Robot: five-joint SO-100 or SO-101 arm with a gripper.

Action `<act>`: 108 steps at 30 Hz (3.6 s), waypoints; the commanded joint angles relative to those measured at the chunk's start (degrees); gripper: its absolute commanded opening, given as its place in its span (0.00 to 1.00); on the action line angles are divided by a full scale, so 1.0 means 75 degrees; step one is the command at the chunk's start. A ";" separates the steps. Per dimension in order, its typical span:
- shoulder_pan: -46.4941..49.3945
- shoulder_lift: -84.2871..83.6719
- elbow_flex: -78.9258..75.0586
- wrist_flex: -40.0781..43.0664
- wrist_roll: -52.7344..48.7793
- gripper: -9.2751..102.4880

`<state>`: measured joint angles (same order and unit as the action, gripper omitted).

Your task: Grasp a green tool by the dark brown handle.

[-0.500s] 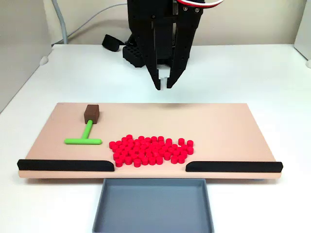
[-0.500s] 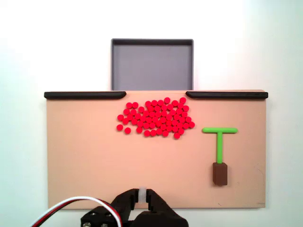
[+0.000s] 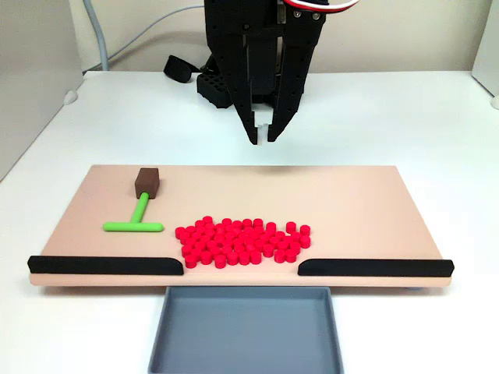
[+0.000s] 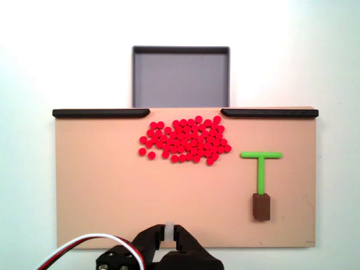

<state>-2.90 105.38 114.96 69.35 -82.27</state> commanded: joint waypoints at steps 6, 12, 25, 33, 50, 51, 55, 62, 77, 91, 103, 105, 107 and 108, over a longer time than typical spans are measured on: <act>-0.0023 -0.0164 -0.0211 0.0023 0.0023 0.09; 0.0023 -0.0340 -0.0234 0.0023 0.0023 0.09; 0.0023 -0.0340 -0.0234 0.0023 -0.0164 0.09; 0.0059 -0.0328 -0.0211 0.0023 -0.0070 0.09; 0.0152 -0.0164 -0.0258 -0.0035 -0.0422 0.08; 0.0164 -0.0117 -0.0258 -0.0047 -0.0434 0.08; 0.0234 -0.0141 -0.0504 0.0023 -0.0352 0.08; 0.0527 -0.0141 -0.0750 0.0035 -0.0352 0.08; 0.1488 -0.0141 -0.1172 0.0574 -0.1828 0.08; 0.2098 -0.0316 -0.1336 0.0844 -0.2566 0.08; 0.2906 -0.0586 -0.1137 0.0727 -0.3457 0.11; 0.2941 -0.0609 -0.1137 0.0727 -0.3480 0.12; 0.2953 -0.0633 -0.1137 0.0680 -0.3480 0.12; 0.2965 -0.0645 -0.1148 0.0680 -0.3480 0.11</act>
<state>19.07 100.55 106.70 74.79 -108.19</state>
